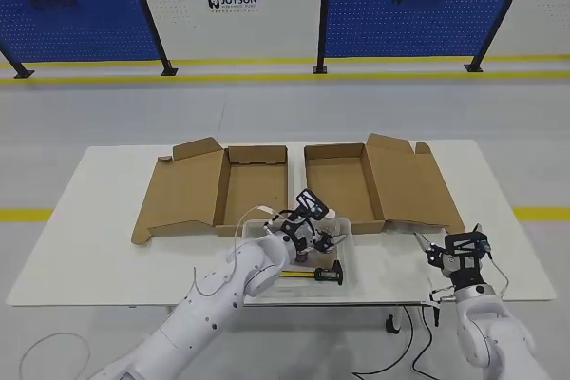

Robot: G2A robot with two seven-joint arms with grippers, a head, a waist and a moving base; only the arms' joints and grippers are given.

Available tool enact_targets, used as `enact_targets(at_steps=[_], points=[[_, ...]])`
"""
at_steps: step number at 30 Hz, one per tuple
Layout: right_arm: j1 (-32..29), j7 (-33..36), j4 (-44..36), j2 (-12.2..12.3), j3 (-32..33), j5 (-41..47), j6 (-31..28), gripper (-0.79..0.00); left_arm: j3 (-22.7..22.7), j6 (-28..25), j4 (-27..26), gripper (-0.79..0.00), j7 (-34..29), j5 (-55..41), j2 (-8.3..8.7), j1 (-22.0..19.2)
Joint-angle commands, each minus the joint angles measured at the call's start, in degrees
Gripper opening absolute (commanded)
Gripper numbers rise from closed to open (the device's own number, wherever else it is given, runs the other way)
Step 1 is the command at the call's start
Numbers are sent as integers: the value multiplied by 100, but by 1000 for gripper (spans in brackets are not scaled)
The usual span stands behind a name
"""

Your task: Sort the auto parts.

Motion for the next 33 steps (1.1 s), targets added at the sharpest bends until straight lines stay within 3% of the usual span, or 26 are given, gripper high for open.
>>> enact_targets(at_steps=[1,12,14,15,16,17,24,29,33], points=[[0,0,0,0,0,0,0,0,42,36,128,0,26,-119,-51,-42],[0,0,0,0,0,0,0,0,72,-88,613,-9,15,-431,-216,-232],[0,0,0,0,0,0,0,0,53,-122,673,-123,22,-437,-227,-239],[0,0,0,0,0,0,0,0,47,-138,702,-206,26,-423,-231,-241],[0,0,0,0,0,0,0,0,46,-153,726,-342,35,-402,-236,-243],[0,0,0,0,0,0,0,0,45,-170,749,-403,42,-391,-241,-241],[0,0,0,0,0,0,0,0,18,-208,835,-600,-11,-286,-272,-250],[0,0,0,0,0,0,0,0,-19,-233,847,-785,2,-240,-289,-237],[0,0,0,0,0,0,0,0,-48,-301,850,-785,64,-191,-297,-218]])
